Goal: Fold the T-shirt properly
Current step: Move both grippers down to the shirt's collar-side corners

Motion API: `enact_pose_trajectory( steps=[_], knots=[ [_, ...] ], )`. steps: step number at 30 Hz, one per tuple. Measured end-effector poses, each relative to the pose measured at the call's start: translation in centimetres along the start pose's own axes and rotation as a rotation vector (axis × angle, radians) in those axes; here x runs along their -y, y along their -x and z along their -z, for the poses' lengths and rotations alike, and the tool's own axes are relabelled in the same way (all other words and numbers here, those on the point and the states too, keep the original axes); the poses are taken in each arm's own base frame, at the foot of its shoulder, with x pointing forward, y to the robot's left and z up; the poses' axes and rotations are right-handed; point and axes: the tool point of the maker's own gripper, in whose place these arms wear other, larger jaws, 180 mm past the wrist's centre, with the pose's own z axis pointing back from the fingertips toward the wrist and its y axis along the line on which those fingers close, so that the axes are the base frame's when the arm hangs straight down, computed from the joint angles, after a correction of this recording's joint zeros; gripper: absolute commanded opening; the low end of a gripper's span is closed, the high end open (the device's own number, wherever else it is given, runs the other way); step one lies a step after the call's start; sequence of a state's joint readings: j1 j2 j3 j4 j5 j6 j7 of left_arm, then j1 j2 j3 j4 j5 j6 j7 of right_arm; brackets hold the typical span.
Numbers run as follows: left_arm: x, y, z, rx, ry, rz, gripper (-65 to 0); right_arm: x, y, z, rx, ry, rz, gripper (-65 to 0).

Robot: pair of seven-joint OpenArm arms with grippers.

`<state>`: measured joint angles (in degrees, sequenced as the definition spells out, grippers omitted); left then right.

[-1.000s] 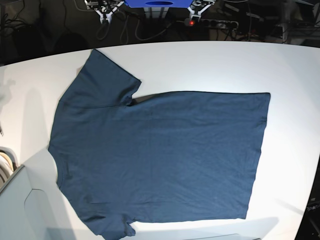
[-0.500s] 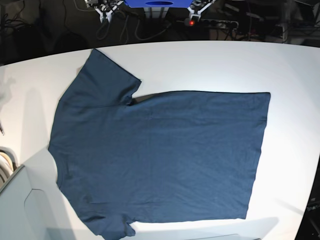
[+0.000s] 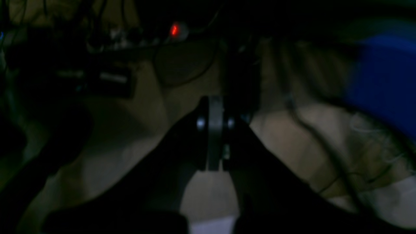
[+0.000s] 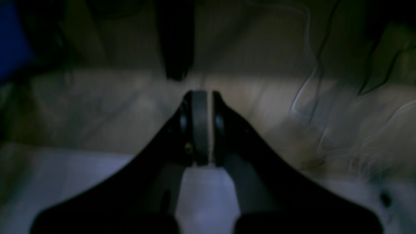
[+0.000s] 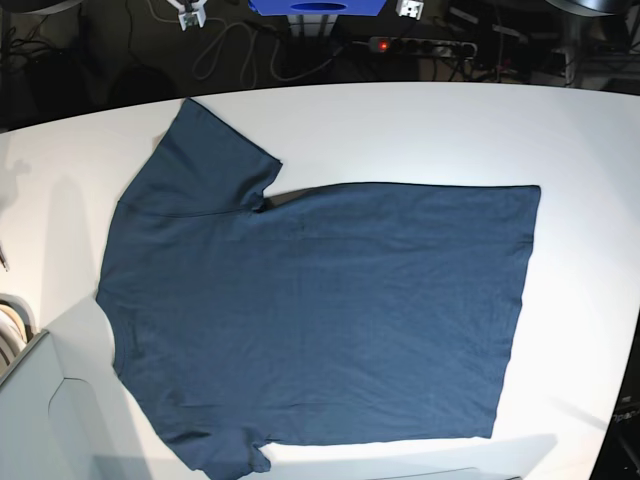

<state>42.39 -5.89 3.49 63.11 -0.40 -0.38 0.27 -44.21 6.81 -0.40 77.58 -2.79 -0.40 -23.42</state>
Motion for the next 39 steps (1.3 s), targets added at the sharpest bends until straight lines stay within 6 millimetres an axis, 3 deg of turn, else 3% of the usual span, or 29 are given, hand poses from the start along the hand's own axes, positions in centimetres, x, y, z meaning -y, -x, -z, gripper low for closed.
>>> enact_pose_trajectory(
  steps=[6, 11, 18, 25, 29, 33, 39],
  knots=[
    [-1.5, -2.5, -5.2, 0.097, -0.047, 0.006, -65.0, 0.0, -1.9, -5.4, 0.1, 0.002, -0.067, -65.0],
    [-2.8, -7.3, -9.0, 0.244, -0.09, 0.011, -65.0, -0.9, -4.8, -9.2, 0.196, -0.009, -0.106, -65.0],
    [-3.7, -10.1, -12.3, 0.317, -0.123, 0.031, -65.0, -0.5, -8.1, -13.6, 0.256, 0.027, -0.136, -65.0],
    [-5.7, -14.4, -15.3, 0.438, -0.193, 0.06, -64.9, 0.9, -10.1, -14.4, 0.312, 0.07, -0.134, -64.9],
    [-7.7, -15.8, -16.4, 0.472, -0.256, 0.072, -54.9, 1.1, -11.9, -14.4, 0.357, 0.078, -0.139, -64.3],
    [-9.5, -19.0, -17.1, 0.584, -0.277, -0.017, -48.9, 1.2, -13.6, -14.5, 0.397, 0.083, -0.141, -53.6],
    [-13.6, -23.8, -18.6, 0.751, -0.364, -0.095, -47.3, 1.3, -16.7, -14.8, 0.476, 0.09, -0.15, -25.7]
  ],
)
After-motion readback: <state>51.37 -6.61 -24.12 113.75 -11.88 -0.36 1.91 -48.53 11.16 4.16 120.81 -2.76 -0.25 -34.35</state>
